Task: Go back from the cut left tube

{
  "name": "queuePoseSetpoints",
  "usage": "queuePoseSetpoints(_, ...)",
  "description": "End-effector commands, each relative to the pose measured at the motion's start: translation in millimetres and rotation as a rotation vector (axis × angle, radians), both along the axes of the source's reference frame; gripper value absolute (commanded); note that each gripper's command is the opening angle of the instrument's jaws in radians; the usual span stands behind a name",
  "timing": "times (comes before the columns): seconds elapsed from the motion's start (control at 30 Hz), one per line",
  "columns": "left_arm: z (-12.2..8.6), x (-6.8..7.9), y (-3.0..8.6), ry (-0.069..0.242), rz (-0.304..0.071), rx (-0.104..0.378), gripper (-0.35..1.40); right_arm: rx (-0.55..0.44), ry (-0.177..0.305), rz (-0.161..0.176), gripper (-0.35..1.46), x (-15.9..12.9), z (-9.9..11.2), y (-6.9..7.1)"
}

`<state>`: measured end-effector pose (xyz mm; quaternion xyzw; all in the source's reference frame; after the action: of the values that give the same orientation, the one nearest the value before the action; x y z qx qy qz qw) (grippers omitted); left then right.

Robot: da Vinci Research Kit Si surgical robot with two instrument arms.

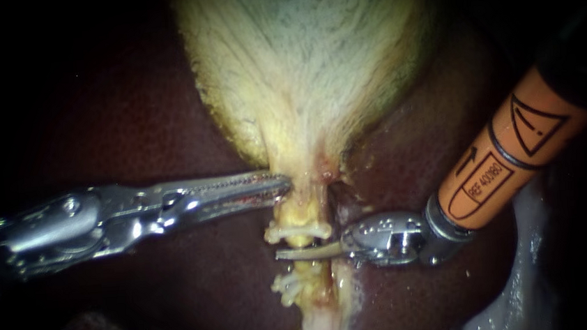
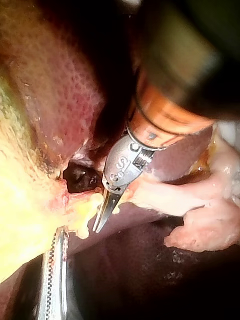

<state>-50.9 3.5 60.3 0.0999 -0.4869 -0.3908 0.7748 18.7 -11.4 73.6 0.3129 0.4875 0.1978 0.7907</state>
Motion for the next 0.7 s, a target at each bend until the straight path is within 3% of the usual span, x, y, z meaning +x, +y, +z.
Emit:
queuePoseSetpoints(0.03, 0.0, 0.0, 0.0, 0.000, 0.000, 0.000, 0.04, -0.001, -0.002, -0.002, -0.35, 0.0, -0.1, -0.1)
queuePoseSetpoints(0.13, 0.0, 0.0, 0.0, 0.000, 0.000, 0.000, 0.04, 0.010, -0.003, 0.003, -0.35, 0.2, -0.2, -0.2)
queuePoseSetpoints(0.23, 0.0, 0.0, 0.0, 0.000, 0.000, 0.000, 0.04, 0.024, -0.010, 0.012, 0.17, 0.4, -0.4, -0.3)
queuePoseSetpoints(0.33, 0.0, 0.0, 0.0, 0.000, 0.000, 0.000, 0.04, 0.040, -0.015, 0.018, 0.57, 0.5, -0.5, -0.4)
queuePoseSetpoints(0.47, 0.0, 0.0, 0.1, 0.000, 0.000, 0.000, 0.04, 0.040, -0.015, 0.018, 0.76, 0.6, -0.5, -0.5)
queuePoseSetpoints(0.7, 0.0, 0.1, 0.1, -0.001, 0.001, 0.001, 0.04, 0.041, -0.013, 0.014, 0.79, 0.2, -1.0, -0.7)
